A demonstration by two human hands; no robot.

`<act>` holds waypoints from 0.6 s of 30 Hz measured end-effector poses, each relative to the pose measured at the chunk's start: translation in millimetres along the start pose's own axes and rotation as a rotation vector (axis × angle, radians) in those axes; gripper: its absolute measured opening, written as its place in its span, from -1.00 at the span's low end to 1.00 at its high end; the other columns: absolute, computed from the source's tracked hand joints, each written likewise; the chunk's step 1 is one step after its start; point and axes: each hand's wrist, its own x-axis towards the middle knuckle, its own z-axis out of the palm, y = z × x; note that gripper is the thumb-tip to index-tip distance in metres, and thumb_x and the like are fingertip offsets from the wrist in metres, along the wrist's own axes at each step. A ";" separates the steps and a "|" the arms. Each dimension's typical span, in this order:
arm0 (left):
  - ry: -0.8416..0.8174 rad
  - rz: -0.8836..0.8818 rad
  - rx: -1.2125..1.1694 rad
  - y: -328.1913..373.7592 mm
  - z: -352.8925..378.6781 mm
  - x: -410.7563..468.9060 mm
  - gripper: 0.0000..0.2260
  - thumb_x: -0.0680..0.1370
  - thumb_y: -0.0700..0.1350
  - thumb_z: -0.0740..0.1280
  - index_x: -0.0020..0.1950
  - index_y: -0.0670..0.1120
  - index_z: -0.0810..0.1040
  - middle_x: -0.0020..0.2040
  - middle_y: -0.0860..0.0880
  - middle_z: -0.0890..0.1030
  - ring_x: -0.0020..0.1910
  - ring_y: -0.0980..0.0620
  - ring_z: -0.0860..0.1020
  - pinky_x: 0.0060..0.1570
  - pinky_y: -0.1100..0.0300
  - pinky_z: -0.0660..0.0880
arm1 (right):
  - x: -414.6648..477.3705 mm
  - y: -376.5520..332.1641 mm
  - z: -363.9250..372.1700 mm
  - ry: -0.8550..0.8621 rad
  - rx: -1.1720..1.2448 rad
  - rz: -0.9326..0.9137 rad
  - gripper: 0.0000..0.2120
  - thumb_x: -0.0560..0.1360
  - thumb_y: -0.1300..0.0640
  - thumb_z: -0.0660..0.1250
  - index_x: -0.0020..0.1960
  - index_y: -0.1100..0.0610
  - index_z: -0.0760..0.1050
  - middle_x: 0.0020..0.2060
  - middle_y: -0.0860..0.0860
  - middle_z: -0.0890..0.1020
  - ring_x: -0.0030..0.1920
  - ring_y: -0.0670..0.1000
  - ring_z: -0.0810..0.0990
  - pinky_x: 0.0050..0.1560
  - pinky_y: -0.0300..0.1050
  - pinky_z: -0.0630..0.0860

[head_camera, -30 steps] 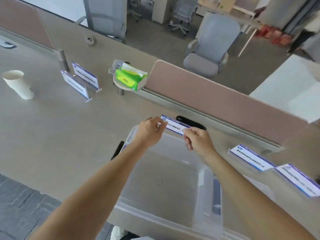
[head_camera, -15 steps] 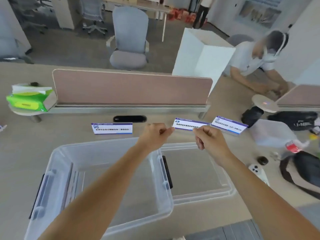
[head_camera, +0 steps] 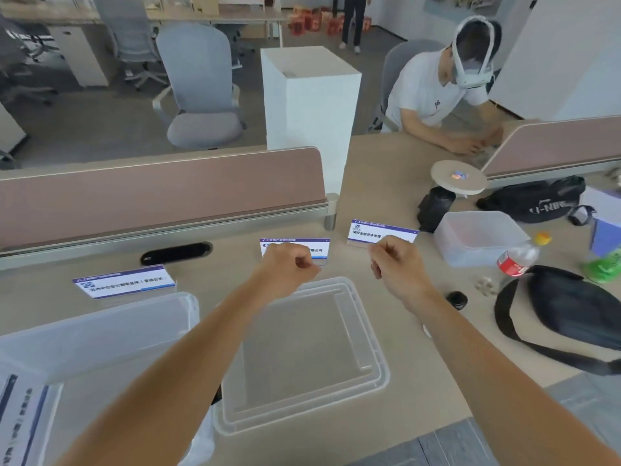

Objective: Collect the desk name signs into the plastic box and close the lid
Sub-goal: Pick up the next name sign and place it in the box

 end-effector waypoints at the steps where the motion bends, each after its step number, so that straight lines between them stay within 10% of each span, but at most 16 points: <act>1: -0.010 0.009 0.010 5.9 3.1 6.9 -0.76 0.45 -0.08 0.44 -0.36 -0.07 0.47 -0.43 0.10 0.43 -0.47 0.15 0.33 -0.46 0.34 0.24 | 4.6 2.3 -8.7 0.011 -0.023 -0.006 -0.70 0.55 0.20 0.25 -0.35 0.18 0.37 -0.51 -0.01 0.48 -0.54 -0.16 0.34 -0.53 -0.37 0.26; 18: -0.046 0.008 -0.118 37.3 73.6 131.2 -0.81 0.47 -0.03 0.45 -0.27 -0.10 0.59 -0.31 0.10 0.55 -0.37 0.15 0.45 -0.33 0.24 0.38 | 109.4 60.9 -79.2 0.052 -0.322 0.122 -0.75 0.46 0.13 0.31 -0.21 0.35 0.46 -0.42 0.09 0.51 -0.42 0.01 0.39 -0.37 -0.13 0.35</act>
